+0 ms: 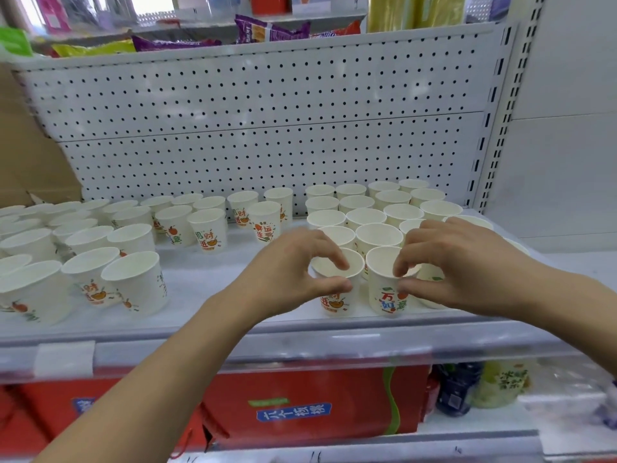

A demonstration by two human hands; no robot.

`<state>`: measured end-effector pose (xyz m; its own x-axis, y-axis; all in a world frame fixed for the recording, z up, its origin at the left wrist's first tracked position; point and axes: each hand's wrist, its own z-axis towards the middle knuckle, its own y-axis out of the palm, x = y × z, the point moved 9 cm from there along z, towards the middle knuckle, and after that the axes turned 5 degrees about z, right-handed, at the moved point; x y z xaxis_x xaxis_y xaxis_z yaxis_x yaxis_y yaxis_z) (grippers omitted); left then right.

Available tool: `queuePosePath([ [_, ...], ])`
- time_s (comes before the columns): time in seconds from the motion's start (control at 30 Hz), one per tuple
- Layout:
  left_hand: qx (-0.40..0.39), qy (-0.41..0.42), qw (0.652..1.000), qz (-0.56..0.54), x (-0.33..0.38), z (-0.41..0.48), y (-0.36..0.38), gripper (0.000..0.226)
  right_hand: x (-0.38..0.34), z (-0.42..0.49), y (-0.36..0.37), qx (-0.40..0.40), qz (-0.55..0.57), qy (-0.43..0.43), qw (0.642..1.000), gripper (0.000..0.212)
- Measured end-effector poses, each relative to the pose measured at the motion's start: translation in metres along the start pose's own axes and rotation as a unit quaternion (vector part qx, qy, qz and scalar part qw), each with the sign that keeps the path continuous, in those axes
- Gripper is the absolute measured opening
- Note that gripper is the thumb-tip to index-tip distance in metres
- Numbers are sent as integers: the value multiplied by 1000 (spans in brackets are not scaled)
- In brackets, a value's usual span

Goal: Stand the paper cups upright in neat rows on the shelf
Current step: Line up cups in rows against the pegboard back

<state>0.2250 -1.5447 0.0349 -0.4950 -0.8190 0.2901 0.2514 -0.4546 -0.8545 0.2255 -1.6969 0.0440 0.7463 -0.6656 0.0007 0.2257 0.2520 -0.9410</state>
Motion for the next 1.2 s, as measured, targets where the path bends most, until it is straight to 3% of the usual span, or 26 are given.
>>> queuePosePath([
  [0.27, 3, -6, 1000, 15, -15, -15, -24, 30, -9, 31, -23, 41, 116, -7, 992, 32],
  [0.47, -29, -41, 992, 114, -102, -14, -95, 24, -17, 114, -10, 3, 86, -5, 996, 30],
  [0.6, -101, -85, 971, 198, -176, 7, -112, 24, -26, 186, 21, -39, 49, 2, 998, 16],
  [0.7, -167, -106, 951, 236, -222, 21, -100, 36, -33, 237, 61, -90, 6, 17, 996, 32],
  [0.8, -214, -68, 940, 257, -243, 32, -78, 31, -33, 269, 97, -137, -58, 33, 988, 39],
  [0.93, -221, -6, 933, 285, -248, 36, -66, 16, -39, 283, 115, -159, -90, 22, 983, 10],
  [1.1, -261, 24, 951, 164, -231, 18, -68, 15, -68, 252, 99, -199, -51, -22, 978, 19],
  [1.2, -272, 72, 944, 174, -215, 7, -66, 25, -94, 234, 91, -208, -43, -71, 974, 23],
])
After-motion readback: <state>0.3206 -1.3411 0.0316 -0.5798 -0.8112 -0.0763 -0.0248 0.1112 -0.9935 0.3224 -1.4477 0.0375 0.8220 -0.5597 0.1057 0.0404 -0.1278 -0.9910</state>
